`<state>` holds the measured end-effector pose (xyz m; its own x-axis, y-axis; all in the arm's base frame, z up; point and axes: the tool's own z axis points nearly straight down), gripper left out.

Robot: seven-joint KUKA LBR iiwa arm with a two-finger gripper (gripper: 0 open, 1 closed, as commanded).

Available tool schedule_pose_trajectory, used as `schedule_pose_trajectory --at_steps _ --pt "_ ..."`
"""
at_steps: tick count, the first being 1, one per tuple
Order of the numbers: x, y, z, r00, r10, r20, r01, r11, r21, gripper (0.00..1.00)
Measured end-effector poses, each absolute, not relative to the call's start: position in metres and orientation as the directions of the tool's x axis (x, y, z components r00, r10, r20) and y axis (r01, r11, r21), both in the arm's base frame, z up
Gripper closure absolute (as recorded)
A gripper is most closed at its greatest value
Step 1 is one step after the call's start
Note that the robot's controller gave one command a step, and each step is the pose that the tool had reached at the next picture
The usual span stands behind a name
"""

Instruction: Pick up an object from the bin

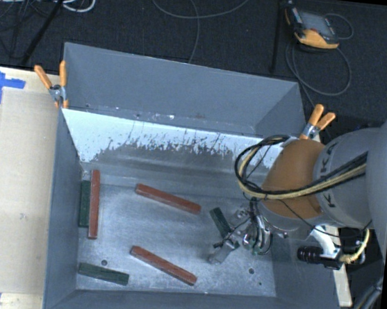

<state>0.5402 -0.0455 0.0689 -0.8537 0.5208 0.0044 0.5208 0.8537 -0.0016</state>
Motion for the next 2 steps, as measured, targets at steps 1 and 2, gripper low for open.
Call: schedule_pose_trajectory --at_steps 1,2 --pt "0.541 -0.046 0.070 -0.856 0.517 0.002 0.517 0.856 -0.002 1.00" --pt "0.528 -0.030 0.235 -0.827 0.562 -0.006 0.562 0.827 0.004 1.00"
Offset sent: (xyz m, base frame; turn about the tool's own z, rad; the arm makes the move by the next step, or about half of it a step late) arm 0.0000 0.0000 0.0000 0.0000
